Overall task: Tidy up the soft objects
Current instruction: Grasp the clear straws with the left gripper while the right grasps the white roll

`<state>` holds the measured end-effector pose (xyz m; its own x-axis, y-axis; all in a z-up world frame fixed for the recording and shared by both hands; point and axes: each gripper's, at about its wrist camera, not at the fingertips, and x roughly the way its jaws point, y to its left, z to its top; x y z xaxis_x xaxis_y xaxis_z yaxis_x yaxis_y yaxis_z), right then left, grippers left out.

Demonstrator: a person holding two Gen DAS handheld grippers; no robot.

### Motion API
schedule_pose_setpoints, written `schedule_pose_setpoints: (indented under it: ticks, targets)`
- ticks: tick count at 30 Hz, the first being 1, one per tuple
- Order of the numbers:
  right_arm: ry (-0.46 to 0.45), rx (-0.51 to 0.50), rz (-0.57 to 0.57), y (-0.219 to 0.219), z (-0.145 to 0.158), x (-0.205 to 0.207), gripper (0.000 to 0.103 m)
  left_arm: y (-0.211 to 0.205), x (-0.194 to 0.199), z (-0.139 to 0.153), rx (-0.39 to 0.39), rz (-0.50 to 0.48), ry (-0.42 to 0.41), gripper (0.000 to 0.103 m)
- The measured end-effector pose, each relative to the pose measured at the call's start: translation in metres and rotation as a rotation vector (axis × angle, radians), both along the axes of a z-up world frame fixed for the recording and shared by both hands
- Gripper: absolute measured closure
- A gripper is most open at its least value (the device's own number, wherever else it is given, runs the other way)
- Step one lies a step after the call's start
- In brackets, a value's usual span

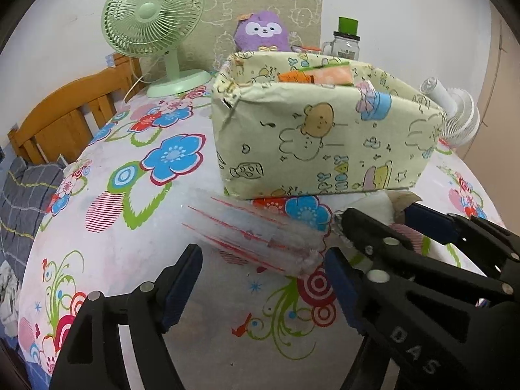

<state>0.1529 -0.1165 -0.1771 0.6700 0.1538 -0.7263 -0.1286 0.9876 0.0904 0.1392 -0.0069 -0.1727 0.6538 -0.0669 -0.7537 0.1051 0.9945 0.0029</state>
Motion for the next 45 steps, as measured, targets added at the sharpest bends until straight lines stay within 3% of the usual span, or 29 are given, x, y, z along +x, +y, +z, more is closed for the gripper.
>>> schedule_pose_setpoints:
  ticks: [8,16,21,24,32,45]
  targets:
    - [-0.017,-0.001,-0.041,-0.013,0.009,0.008,0.049,-0.005,0.019,0.0,-0.025,0.012,0.018,0.024]
    - [0.004,0.008,-0.056,-0.02,0.003,0.02,0.049,-0.009,0.032,-0.007,0.002,0.019,0.02,0.024]
    - [0.017,0.016,-0.057,-0.02,-0.002,0.024,0.049,-0.008,0.032,-0.008,0.016,0.032,0.011,0.031]
    - [0.021,0.018,-0.055,-0.018,-0.004,0.023,0.049,-0.007,0.029,-0.007,0.02,0.033,0.007,0.042]
    - [0.024,0.019,-0.045,-0.013,-0.006,0.018,0.049,-0.005,0.014,-0.002,0.015,0.024,-0.001,0.083]
    - [-0.013,0.003,-0.029,-0.004,0.006,-0.007,0.049,-0.001,-0.01,0.01,-0.002,0.024,-0.034,0.092]
